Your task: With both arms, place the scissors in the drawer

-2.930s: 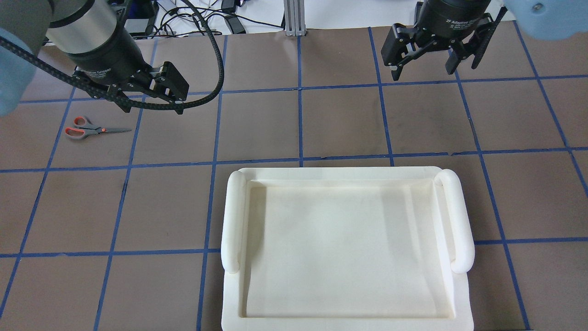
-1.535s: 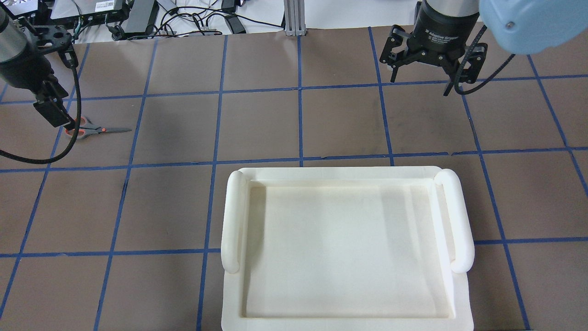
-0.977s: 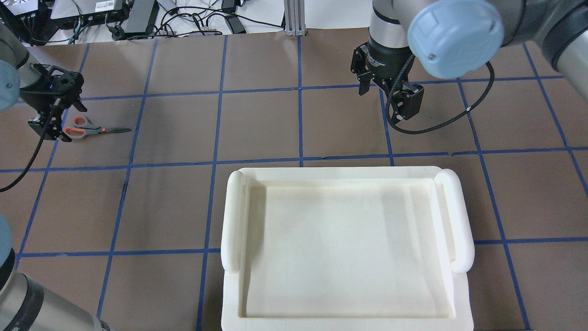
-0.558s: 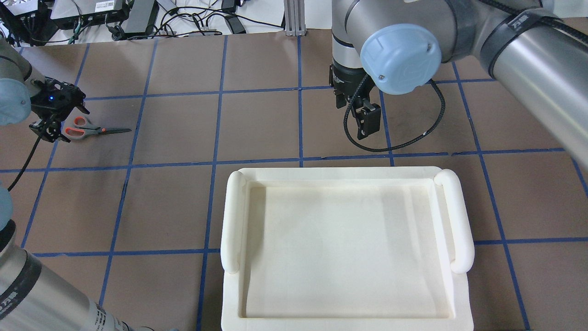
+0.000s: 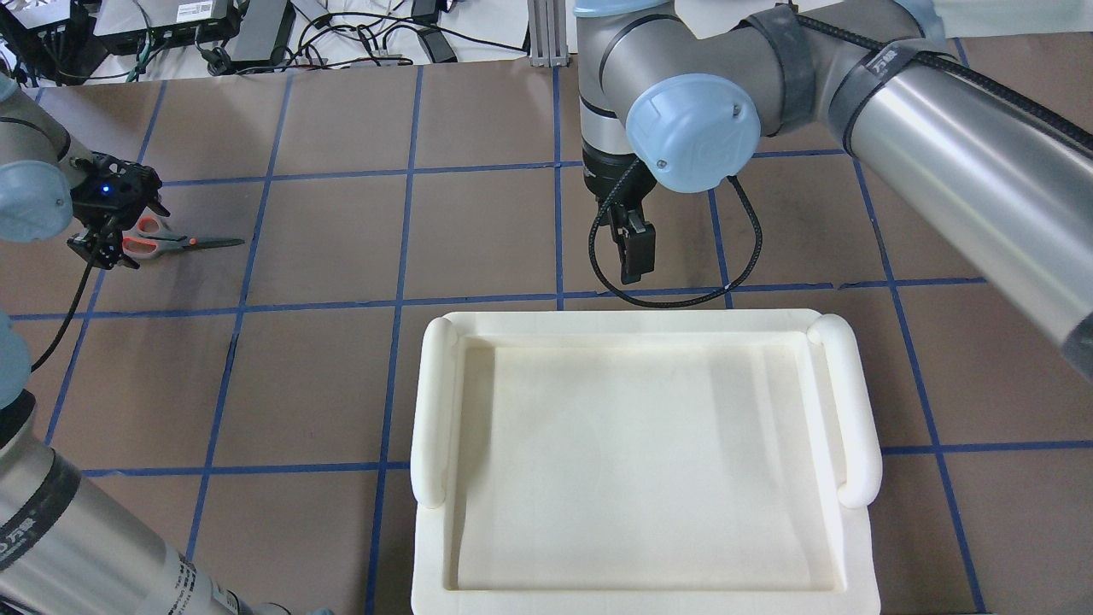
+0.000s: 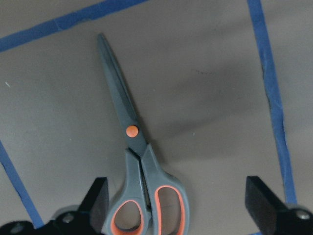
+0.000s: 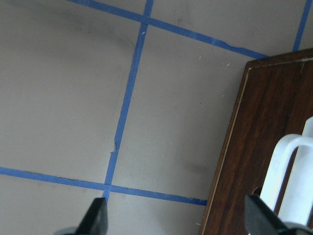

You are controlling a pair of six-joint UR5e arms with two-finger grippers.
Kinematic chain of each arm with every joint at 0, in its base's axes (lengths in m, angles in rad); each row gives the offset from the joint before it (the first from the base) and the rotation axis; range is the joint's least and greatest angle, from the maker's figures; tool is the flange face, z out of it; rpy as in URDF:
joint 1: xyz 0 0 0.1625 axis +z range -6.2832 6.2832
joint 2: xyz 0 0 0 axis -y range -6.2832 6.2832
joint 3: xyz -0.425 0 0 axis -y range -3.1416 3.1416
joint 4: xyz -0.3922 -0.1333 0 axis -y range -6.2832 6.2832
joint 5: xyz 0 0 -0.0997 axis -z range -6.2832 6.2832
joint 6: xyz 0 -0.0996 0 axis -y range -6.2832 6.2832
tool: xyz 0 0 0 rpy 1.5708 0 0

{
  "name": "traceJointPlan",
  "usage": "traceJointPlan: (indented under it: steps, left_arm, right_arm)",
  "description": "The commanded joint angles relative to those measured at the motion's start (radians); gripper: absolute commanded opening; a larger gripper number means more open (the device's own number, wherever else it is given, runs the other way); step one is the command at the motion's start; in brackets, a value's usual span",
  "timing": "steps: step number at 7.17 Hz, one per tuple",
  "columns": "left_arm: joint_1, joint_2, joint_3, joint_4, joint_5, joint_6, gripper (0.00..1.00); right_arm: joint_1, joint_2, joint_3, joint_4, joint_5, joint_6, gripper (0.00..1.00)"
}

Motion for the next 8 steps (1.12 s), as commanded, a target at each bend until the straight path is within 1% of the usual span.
traceJointPlan:
  steps: [1, 2, 3, 4, 5, 8]
  left_arm:
    - [0.0, -0.027, 0.0, 0.013, 0.0, -0.051, 1.0]
    - [0.0, -0.033, 0.0, 0.042, -0.002, -0.05, 1.0]
    - [0.0, -0.044, 0.0, 0.059, -0.003, -0.047, 0.98]
    - [0.0, -0.053, 0.0, 0.106, -0.008, -0.044, 0.9]
    - [0.0, -0.064, 0.0, 0.115, -0.057, -0.042, 0.9]
    - [0.0, -0.073, 0.001, 0.111, -0.048, -0.051, 0.89]
  right_arm:
    - [0.017, 0.025, 0.001, 0.012, 0.042, 0.056, 1.0]
    - [0.017, 0.026, 0.008, 0.021, 0.063, 0.065, 1.0]
    - [0.017, 0.031, 0.006, 0.063, 0.065, 0.068, 1.0]
    - [0.017, 0.035, 0.008, 0.077, 0.064, 0.07, 1.0]
    - [0.017, 0.037, 0.008, 0.1, 0.06, 0.07, 1.0]
    - [0.017, 0.052, 0.008, 0.144, 0.062, 0.092, 1.0]
